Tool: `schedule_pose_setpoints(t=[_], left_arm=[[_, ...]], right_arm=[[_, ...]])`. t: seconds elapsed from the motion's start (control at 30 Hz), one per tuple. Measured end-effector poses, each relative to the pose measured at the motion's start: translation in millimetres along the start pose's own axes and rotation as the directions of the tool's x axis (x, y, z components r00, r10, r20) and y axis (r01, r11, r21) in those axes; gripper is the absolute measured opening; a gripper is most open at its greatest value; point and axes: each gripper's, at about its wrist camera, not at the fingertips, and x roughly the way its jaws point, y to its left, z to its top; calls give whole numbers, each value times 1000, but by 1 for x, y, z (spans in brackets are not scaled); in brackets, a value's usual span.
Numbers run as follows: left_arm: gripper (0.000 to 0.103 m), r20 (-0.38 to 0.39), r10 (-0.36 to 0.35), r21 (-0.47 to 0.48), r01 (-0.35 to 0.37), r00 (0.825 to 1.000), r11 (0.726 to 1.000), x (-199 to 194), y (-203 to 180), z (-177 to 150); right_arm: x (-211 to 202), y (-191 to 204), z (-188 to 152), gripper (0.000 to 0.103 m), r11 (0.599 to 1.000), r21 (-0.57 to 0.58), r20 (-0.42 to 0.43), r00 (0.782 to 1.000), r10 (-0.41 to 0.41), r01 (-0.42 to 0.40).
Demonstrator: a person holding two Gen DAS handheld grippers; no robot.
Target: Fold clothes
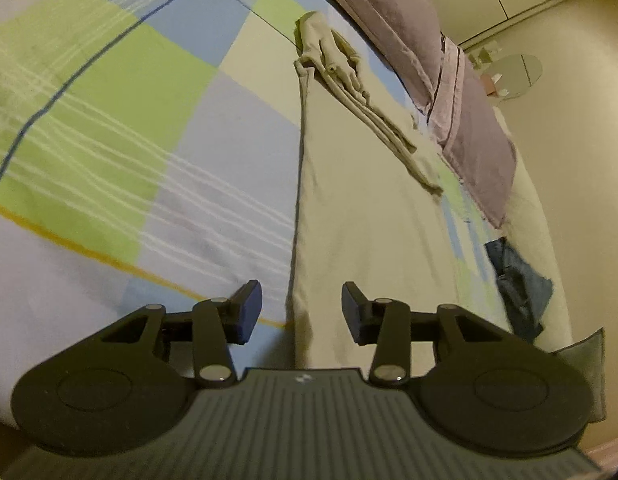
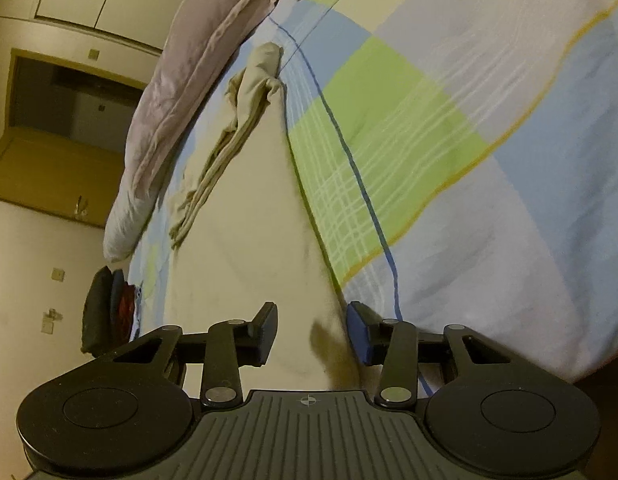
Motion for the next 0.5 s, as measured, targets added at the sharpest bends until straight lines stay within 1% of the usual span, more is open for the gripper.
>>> schedule_pose_setpoints(t=[0.1, 0.23, 0.33, 0.43, 0.5], left_arm=[[39, -27, -42, -18, 42, 999, 999, 11, 0, 5], [39, -78, -103, -53, 99, 992, 994, 28, 0, 8], [39, -98, -134, -73, 127, 986, 989, 28, 5, 7], [37, -113, -179, -96, 169, 977, 981, 24, 12, -2], [37, -116, -202, -104, 191, 972, 976, 25, 14, -5]], right_arm=[[5, 0, 3, 43, 1000, -8, -10, 1000, 9, -9], [11, 0, 8, 43, 1000, -18, -25, 999, 21, -22], [11, -3, 7, 43, 998, -20, -53, 997, 52, -53], [12, -6, 7, 43, 996, -19, -81, 993, 83, -85], [11, -12, 6, 43, 993, 3, -94, 988, 120, -120]])
